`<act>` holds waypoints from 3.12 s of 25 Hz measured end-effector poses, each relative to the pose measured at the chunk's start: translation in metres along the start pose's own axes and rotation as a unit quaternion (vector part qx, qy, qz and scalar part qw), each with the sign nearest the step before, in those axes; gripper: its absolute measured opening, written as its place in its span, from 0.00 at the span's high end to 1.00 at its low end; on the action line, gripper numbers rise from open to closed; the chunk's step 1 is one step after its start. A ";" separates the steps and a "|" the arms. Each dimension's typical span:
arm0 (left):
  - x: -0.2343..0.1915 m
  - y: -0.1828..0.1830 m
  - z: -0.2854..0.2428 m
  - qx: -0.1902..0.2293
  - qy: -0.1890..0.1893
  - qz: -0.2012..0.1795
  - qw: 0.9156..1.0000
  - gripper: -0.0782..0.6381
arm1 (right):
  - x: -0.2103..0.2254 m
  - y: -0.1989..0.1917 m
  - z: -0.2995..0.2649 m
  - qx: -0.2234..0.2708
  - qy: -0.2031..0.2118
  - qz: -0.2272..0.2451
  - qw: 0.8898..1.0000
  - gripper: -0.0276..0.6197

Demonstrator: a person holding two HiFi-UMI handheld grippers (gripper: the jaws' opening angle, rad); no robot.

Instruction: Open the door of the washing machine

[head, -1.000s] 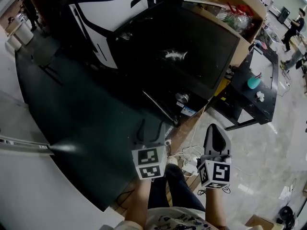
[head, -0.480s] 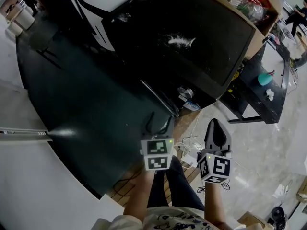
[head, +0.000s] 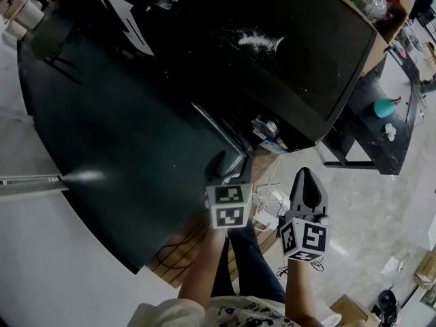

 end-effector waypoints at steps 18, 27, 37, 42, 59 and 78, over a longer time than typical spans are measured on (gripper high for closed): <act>-0.001 -0.024 -0.066 -0.041 0.017 0.025 0.999 0.55 | 0.013 -0.021 -0.030 -0.024 0.005 -0.001 1.000 0.93; -0.006 -0.033 -0.079 -0.050 0.049 0.042 0.997 0.58 | 0.015 -0.025 -0.033 -0.030 0.012 -0.002 0.999 0.93; -0.008 -0.032 -0.086 -0.053 0.056 0.078 0.994 0.62 | 0.013 -0.027 -0.031 -0.031 0.021 0.001 0.999 0.93; -0.008 -0.032 -0.084 -0.044 0.056 0.086 0.994 0.63 | 0.011 -0.028 -0.033 -0.032 0.026 0.003 0.999 0.93; -0.028 -0.059 -0.050 -0.043 0.079 0.077 0.993 0.66 | -0.019 -0.033 -0.042 -0.040 0.078 0.010 0.996 0.93; -0.100 -0.102 0.019 -0.042 0.184 0.128 0.974 0.75 | -0.091 -0.031 -0.050 -0.041 0.188 0.047 0.980 0.93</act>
Point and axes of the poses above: the fingertips, and each gripper's own axes: z backward along the fingers, x to its right, y out of its top, the point moved 8 cm from there along z, backward along the fingers
